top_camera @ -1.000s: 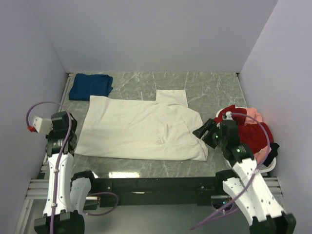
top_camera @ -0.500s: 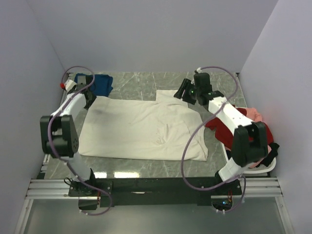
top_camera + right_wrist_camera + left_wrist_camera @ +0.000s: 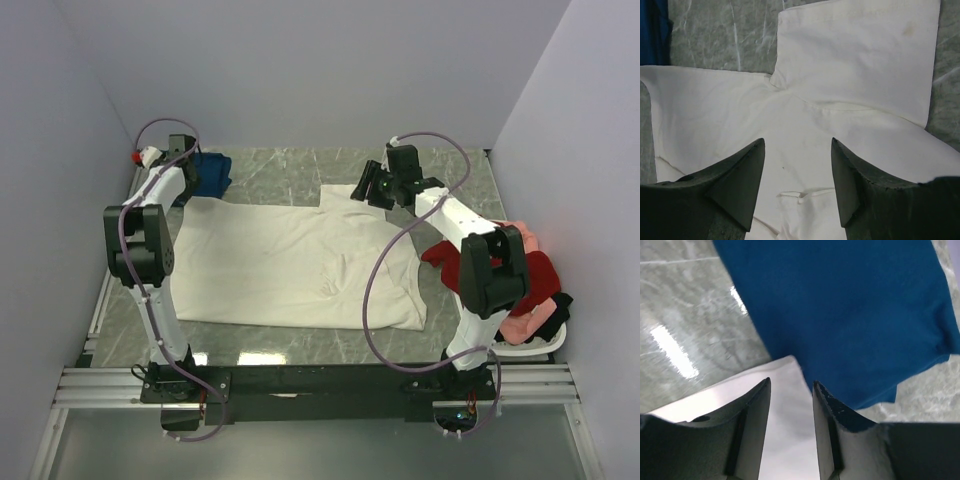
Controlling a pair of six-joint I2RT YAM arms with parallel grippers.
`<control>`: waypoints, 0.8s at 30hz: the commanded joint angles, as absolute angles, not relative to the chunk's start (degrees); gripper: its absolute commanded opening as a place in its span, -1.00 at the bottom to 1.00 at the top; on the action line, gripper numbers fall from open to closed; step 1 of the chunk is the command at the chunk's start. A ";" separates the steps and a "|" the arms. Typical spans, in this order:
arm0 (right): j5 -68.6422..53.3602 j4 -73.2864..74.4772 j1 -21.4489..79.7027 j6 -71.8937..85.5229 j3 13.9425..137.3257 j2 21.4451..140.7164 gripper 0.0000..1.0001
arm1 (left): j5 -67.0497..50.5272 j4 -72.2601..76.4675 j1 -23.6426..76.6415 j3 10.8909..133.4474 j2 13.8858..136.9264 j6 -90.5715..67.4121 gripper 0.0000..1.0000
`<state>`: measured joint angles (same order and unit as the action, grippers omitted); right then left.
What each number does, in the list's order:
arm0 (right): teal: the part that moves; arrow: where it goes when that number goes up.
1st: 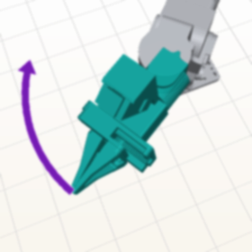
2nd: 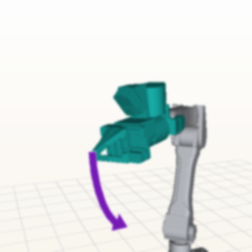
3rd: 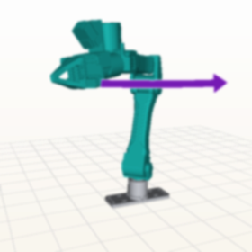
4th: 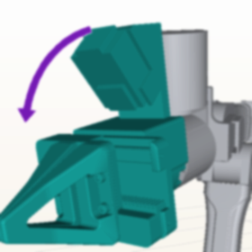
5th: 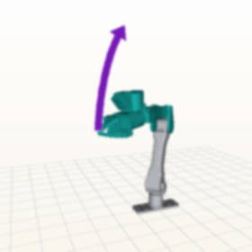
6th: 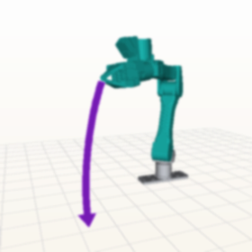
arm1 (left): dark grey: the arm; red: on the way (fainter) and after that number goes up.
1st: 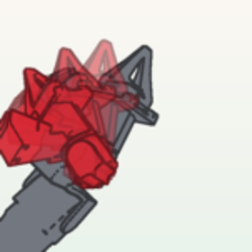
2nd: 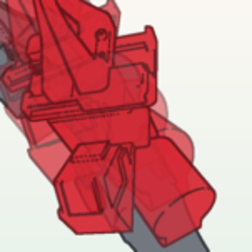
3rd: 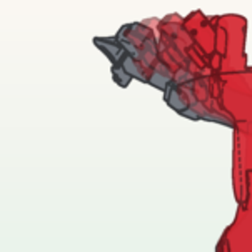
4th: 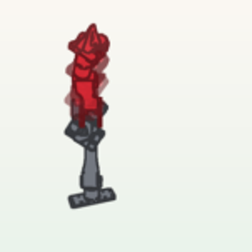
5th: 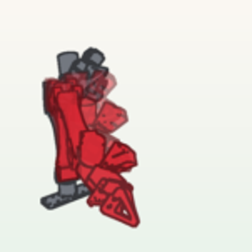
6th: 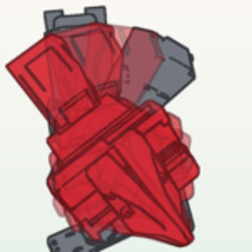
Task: Fold and stack the t-shirts
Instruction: Fold the tshirt
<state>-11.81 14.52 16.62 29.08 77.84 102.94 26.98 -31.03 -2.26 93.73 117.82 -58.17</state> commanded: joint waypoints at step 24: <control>-13.97 12.48 14.85 27.86 82.35 108.54 0.20 | 27.95 -34.72 -2.11 100.28 123.40 -62.75 -0.67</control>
